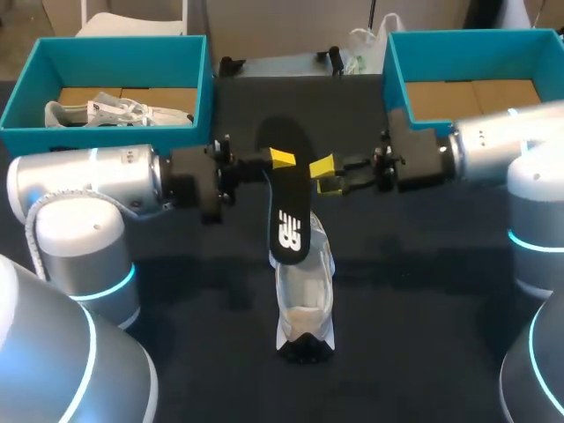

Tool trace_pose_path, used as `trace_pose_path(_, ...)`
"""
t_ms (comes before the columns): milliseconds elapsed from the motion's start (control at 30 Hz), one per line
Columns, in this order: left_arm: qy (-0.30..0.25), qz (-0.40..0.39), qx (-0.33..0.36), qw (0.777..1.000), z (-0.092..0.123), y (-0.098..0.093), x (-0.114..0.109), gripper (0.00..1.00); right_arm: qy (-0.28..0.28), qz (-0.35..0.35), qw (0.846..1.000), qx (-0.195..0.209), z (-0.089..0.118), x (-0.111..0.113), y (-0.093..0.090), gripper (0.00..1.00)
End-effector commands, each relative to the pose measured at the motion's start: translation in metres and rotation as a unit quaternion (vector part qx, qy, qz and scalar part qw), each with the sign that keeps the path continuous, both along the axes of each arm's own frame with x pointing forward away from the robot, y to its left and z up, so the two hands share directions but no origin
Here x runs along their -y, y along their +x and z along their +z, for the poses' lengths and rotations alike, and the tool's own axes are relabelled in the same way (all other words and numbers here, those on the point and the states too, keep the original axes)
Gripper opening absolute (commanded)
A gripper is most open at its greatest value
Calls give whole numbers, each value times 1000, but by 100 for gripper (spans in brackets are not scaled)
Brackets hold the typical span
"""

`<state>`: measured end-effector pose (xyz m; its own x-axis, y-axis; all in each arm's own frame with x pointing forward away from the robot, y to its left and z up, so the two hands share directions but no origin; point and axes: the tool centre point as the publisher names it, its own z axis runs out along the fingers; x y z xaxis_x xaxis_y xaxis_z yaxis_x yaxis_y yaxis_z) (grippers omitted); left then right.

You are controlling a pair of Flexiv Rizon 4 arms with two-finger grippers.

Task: Take the shoe out of the shoebox, open the shoe tongue, remove and reinsert the insole, then place the shoe into the shoebox

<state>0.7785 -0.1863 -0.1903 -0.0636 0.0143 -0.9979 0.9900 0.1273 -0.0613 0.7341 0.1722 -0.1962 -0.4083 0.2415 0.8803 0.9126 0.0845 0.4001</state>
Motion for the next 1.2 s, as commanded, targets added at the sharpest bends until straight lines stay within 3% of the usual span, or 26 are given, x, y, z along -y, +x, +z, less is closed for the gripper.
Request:
trace_pose_path(33, 46, -66, -24, 996, 5, -13, -24, 0, -79, 10, 995, 61, 16, 34, -14, 100)
trace_pose_path(367, 46, -66, -24, 996, 5, -13, -24, 0, -79, 10, 995, 61, 16, 34, -14, 100)
trace_pose_path(400, 54, -67, -24, 996, 4, -16, -24, 0, -125, 37, 987, 95, 24, 34, -11, 100)
trace_pose_path(533, 42, -75, -59, 995, 5, -32, -27, 0, -173, 63, 966, 181, 30, 45, -20, 100)
trace_pose_path(600, 7, -97, -131, 987, 7, -42, -28, 0, -208, 65, 948, 230, 28, 56, -32, 100)
trace_pose_path(700, 1, -127, -212, 969, 4, -56, -30, 0, -238, 112, 928, 262, 16, 68, -45, 100)
trace_pose_path(1067, 17, -131, -204, 970, 3, -61, -31, 0, -238, 112, 928, 262, 16, 68, -45, 100)
trace_pose_path(1100, 10, -142, -198, 970, 7, -70, -23, 0, -238, 112, 928, 262, 16, 68, -45, 100)
trace_pose_path(1200, 9, -155, -205, 966, 7, -84, -11, 0, -298, 192, 881, 314, 24, 68, -41, 100)
